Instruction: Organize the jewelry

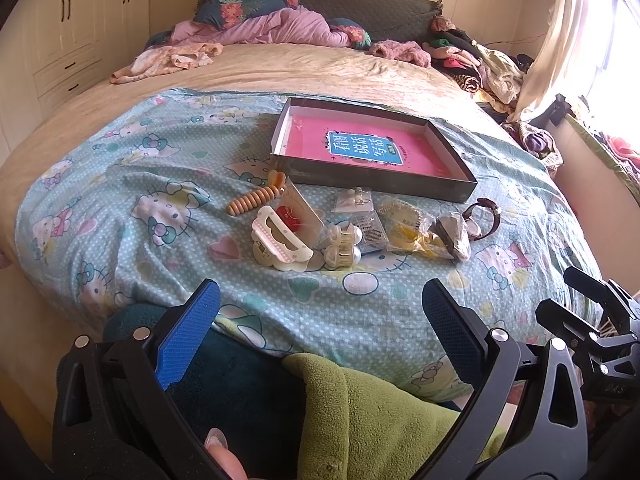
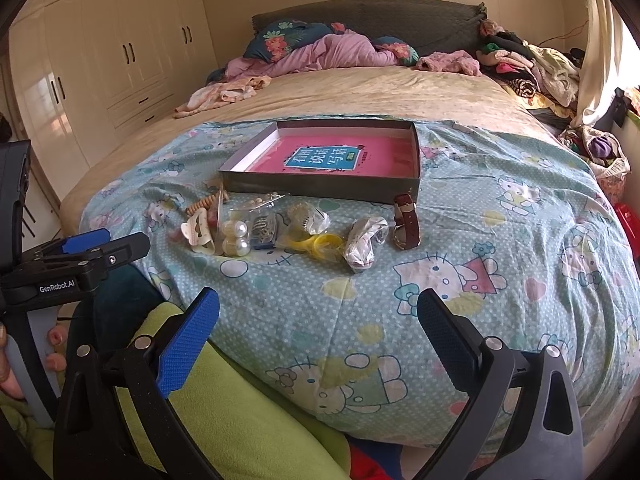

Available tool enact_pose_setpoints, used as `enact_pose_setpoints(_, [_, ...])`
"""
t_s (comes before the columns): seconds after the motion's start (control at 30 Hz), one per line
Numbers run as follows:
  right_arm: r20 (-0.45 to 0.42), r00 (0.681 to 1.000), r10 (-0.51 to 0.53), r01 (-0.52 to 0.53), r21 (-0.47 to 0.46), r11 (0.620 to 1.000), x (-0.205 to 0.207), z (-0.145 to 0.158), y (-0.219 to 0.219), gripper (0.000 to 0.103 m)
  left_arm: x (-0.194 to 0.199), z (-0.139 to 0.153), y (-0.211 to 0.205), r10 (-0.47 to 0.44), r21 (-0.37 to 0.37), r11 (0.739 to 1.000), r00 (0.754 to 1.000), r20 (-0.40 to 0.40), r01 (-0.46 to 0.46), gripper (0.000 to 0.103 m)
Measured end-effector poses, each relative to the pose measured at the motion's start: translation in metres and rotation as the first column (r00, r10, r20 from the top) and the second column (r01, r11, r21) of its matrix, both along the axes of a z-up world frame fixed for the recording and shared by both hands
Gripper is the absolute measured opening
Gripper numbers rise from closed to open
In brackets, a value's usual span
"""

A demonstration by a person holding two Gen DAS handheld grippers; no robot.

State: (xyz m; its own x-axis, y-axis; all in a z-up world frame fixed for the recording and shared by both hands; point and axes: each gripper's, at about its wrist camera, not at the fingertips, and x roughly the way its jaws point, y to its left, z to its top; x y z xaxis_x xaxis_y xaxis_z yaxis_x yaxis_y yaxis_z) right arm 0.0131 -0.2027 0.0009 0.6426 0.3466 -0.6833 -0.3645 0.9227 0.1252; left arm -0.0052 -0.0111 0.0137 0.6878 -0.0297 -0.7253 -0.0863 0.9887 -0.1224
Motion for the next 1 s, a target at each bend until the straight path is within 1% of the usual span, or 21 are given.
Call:
enact_pose_setpoints(0.27, [0.018, 1.0, -0.001, 0.001, 0.011, 1.0, 0.008, 0.002, 0.0, 0.099, 0.008, -0.012, 0.017, 0.013, -0.005, 1.0, 1.0, -0.024, -0.013, 0.094])
enact_pose_setpoints(0.5, [0.017, 1.0, -0.013, 0.013, 0.027, 1.0, 0.021, 0.002, -0.003, 0.099, 0.013, -0.022, 0.043, 0.078, -0.002, 0.997, 0.996, -0.038, -0.078, 0.094])
enact_pose_setpoints(0.7, [0.001, 1.0, -0.013, 0.013, 0.043, 0.999, 0.035, -0.001, -0.003, 0.099, 0.019, -0.027, 0.067, 0.123, -0.024, 0.992, 0.991, -0.053, -0.125, 0.094])
enact_pose_setpoints(0.87, [-0.021, 1.0, -0.015, 0.016, 0.057, 0.998, 0.047, -0.007, -0.003, 0.099, 0.025, -0.032, 0.08, 0.124, -0.054, 0.99, 0.99, -0.062, -0.127, 0.094])
enact_pose_setpoints(0.93, [-0.026, 1.0, -0.014, 0.016, 0.057, 0.998, 0.052, -0.009, -0.002, 0.099, 0.028, -0.034, 0.082, 0.129, -0.049, 0.99, 0.99, -0.065, -0.132, 0.094])
enact_pose_setpoints(1.0, [-0.032, 0.999, -0.013, 0.015, 0.058, 0.998, 0.056, -0.012, -0.001, 0.099, 0.033, -0.038, 0.085, 0.125, -0.059, 0.99, 0.99, -0.069, -0.13, 0.094])
